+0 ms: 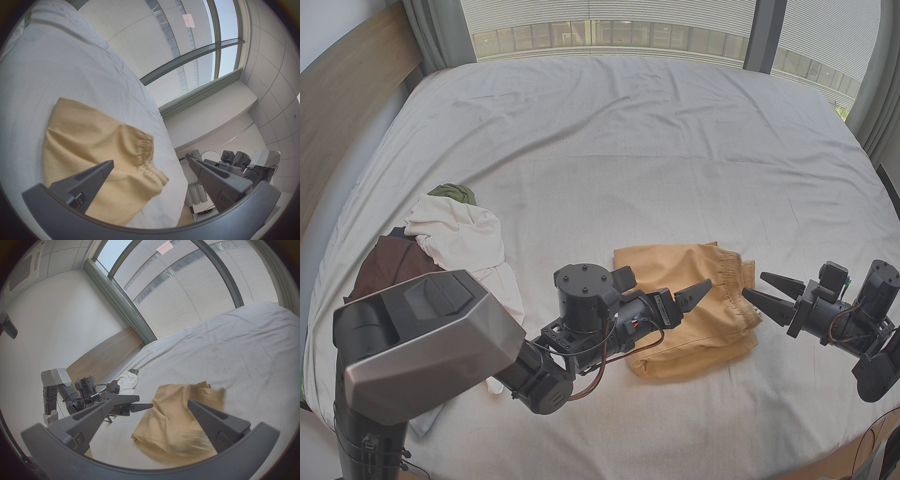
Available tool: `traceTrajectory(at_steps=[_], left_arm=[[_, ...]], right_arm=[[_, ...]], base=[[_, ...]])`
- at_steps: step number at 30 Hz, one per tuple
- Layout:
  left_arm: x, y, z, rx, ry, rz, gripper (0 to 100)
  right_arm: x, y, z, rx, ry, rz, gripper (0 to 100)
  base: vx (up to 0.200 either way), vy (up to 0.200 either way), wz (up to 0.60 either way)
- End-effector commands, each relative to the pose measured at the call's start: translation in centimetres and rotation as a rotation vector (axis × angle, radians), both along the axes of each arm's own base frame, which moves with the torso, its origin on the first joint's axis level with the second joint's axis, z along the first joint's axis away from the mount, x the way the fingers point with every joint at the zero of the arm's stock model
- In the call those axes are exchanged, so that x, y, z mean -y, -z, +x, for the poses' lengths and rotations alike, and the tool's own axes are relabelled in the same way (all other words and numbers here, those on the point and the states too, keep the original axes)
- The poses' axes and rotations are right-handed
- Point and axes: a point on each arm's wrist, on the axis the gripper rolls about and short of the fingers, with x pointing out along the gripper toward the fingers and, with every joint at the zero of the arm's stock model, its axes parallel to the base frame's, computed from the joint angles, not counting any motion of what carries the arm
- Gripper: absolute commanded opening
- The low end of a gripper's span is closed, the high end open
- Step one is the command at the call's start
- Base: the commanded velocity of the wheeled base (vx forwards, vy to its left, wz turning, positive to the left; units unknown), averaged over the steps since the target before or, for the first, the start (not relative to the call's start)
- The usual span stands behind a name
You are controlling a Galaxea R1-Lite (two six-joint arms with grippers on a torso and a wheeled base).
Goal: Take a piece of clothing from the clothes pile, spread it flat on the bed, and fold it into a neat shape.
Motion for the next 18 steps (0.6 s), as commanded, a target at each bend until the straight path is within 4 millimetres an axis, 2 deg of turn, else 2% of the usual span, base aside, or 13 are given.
traceTrajectory(at_steps=[1,4,7,8,13,14,15,16,17,18], left_arm=[[-1.2,0.3,-0.3,-0.010,-0.018,0.020,100],[-2.2,-0.4,-0.5,0.000,-0.034,0.015,100],[-4.8,-1.8,-1.1,0.020,-0.068,-0.001,100],[-5.0,-1.9,-1.1,0.021,-0.072,-0.002,100],[-10.3,-4.7,-2.1,0.056,-0.146,-0.013,100],[-10.3,-4.7,-2.1,0.056,-0.146,-0.013,100],[-12.0,-5.5,-2.7,0.066,-0.157,-0.016,100],[-12.0,-5.5,-2.7,0.066,-0.157,-0.016,100],[-13.5,-5.7,-3.5,0.057,-0.154,-0.010,100],[-14.2,-5.6,-4.0,0.047,-0.150,0.001,100]], right_arm=[[0.0,0.2,0.0,-0.009,0.001,-0.003,100],[0.0,0.3,-0.1,-0.014,0.004,-0.005,100],[0.0,1.1,-0.2,-0.047,0.006,-0.015,100],[0.0,1.2,-0.2,-0.053,0.004,-0.016,100],[0.0,2.7,-0.8,-0.137,0.001,-0.031,100],[0.0,2.7,-0.8,-0.137,0.001,-0.031,100],[0.0,3.1,-0.8,-0.175,-0.001,-0.037,100],[0.0,3.1,-0.8,-0.175,-0.001,-0.037,100],[0.1,3.3,-0.9,-0.205,0.003,-0.042,100],[0.2,3.4,-0.9,-0.219,0.008,-0.045,100]], base=[[0.000,0.000,0.00],[0.000,0.000,0.00],[0.000,0.000,0.00],[0.000,0.000,0.00],[0.000,0.000,0.00],[0.000,0.000,0.00],[0.000,0.000,0.00],[0.000,0.000,0.00],[0.000,0.000,0.00],[0.000,0.000,0.00]])
